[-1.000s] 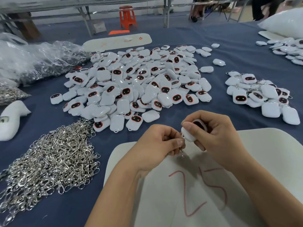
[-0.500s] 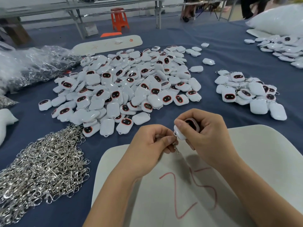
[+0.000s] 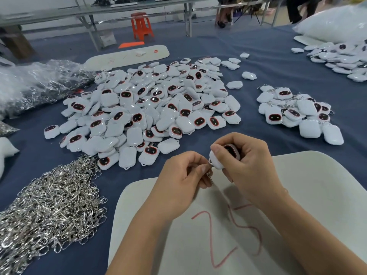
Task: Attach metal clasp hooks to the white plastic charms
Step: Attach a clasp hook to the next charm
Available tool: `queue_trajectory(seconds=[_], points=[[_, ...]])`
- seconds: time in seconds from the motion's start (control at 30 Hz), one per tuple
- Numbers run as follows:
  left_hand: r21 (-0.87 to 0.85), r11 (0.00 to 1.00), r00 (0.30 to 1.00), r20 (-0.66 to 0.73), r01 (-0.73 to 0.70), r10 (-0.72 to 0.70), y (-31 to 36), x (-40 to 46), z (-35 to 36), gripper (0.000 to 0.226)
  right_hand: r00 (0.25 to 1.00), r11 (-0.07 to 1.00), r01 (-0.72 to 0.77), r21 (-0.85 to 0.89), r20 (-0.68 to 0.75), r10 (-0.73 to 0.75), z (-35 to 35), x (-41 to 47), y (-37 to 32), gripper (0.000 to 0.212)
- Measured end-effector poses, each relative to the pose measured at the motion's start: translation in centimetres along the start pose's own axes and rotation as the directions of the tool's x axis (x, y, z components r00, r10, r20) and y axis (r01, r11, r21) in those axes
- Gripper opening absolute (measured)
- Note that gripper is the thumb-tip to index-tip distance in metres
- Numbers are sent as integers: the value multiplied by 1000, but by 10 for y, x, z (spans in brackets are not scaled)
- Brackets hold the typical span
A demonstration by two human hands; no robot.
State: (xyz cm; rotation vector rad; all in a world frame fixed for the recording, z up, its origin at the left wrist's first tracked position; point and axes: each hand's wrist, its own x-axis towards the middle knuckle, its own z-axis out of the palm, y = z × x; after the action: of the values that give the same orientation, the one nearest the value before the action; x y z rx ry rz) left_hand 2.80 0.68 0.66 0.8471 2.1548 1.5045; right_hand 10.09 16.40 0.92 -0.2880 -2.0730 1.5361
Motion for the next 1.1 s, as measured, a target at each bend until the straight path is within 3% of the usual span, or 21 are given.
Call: queue_trajectory(seconds=[0.13,0.23,0.33,0.4,0.5,0.57,0.8,1.1], points=[[7,1000,999,-23,-29,29,3,-2,3,25,997,996,-69,49,-38,71,-2,3,4,22],[-65,997,999,-30,-34,33,5,-2,3,25,993,998,-43,-55,110,49,-9,5,6,28],[-122,992,1000,-26,-8,5,2,-1,2,23,967,992,33,-124,253,0,-12,5,6,21],[-155,988,999,-39,-12,6,1,-1,2,21,965,989,61,-138,260,-24,-14,6,7,18],[-91,988,988,-106,-124,114,4,1,4,17,970,989,74,-132,240,-40,-14,6,9,18],[-118,980,980,-142,-160,143,6,3,5,14,972,994,60,-95,233,-37,-14,7,10,17],[-505,859,995,-92,-86,46,6,4,8,9,963,990,-32,136,269,-6,-12,6,7,10],[-447,888,983,-180,-111,32,7,5,15,13,955,943,-149,296,292,59,-12,8,6,16]])
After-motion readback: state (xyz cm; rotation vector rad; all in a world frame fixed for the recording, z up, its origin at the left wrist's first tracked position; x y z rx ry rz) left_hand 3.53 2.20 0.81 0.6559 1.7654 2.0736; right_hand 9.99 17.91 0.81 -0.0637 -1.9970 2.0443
